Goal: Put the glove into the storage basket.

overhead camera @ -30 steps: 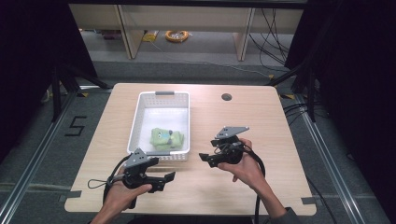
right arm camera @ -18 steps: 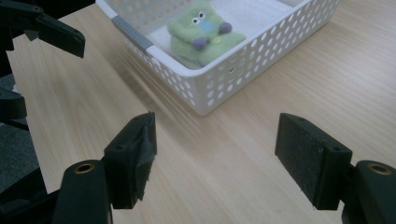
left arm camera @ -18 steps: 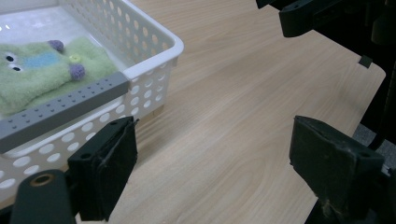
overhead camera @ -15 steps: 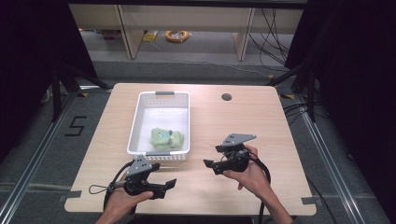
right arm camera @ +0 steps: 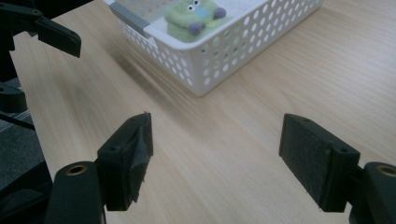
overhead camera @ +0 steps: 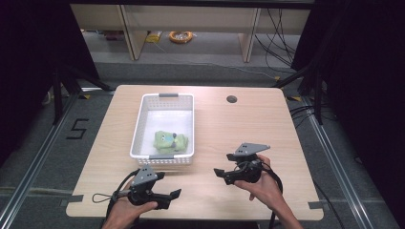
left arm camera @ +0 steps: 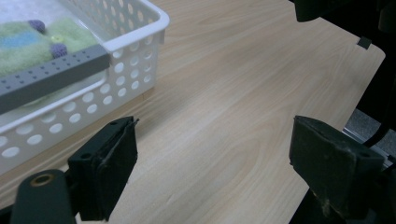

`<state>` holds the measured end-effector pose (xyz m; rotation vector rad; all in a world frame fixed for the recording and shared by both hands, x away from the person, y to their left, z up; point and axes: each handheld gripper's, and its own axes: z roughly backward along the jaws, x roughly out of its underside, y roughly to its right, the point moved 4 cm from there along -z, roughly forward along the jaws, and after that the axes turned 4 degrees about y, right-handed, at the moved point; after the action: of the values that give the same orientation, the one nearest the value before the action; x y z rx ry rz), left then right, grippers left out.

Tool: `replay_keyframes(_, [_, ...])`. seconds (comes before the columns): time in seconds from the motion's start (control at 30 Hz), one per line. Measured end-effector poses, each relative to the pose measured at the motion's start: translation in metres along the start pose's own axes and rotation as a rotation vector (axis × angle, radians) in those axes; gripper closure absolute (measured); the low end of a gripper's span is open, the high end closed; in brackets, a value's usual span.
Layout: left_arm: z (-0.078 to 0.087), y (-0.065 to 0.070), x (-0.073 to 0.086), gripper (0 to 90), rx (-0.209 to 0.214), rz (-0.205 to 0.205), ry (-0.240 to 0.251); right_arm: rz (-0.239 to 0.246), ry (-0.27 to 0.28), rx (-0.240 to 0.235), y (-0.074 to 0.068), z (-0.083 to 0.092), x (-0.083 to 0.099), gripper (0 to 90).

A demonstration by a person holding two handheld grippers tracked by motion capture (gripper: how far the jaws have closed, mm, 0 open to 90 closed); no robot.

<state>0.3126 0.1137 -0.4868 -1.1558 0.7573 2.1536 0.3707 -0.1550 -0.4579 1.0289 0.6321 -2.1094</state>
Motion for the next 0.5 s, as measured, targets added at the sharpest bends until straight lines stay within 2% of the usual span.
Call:
replay_keyframes(0.03, [0.000, 0.000, 0.001, 14.9, 0.001, 0.004, 0.009, -0.030, -0.009, -0.005, -0.002, 0.001, 0.002, 26.9])
replay_keyframes(0.1, [0.000, 0.001, 0.003, 14.9, -0.002, 0.010, 0.007, -0.015, -0.008, 0.004, 0.001, 0.003, 0.008, 26.4])
replay_keyframes(0.2, [0.002, 0.000, 0.005, 14.9, -0.005, -0.014, -0.001, -0.017, -0.009, 0.004, 0.001, 0.004, 0.011, 25.7])
replay_keyframes(0.27, [0.002, 0.001, 0.007, 14.9, -0.007, -0.010, -0.006, -0.043, -0.025, -0.002, 0.000, 0.006, 0.016, 25.4])
replay_keyframes(0.3, [0.002, 0.000, 0.008, 14.9, -0.004, -0.014, -0.006, -0.020, -0.015, 0.000, 0.002, 0.006, 0.017, 25.4])
replay_keyframes(0.33, [0.003, 0.001, 0.010, 14.9, -0.006, -0.010, -0.013, -0.041, -0.027, -0.003, 0.000, 0.008, 0.021, 24.1])
replay_keyframes(0.37, [0.003, 0.001, 0.010, 14.9, -0.006, -0.010, -0.013, -0.041, -0.027, -0.003, 0.000, 0.008, 0.021, 24.1])
replay_keyframes(0.4, [0.002, 0.001, 0.011, 14.9, -0.005, -0.007, 0.001, -0.014, -0.016, -0.007, 0.002, 0.008, 0.022, 24.1])
replay_keyframes(0.5, [0.004, 0.002, 0.013, 14.9, -0.002, -0.013, -0.005, -0.027, -0.015, -0.003, 0.002, 0.011, 0.029, 23.9])
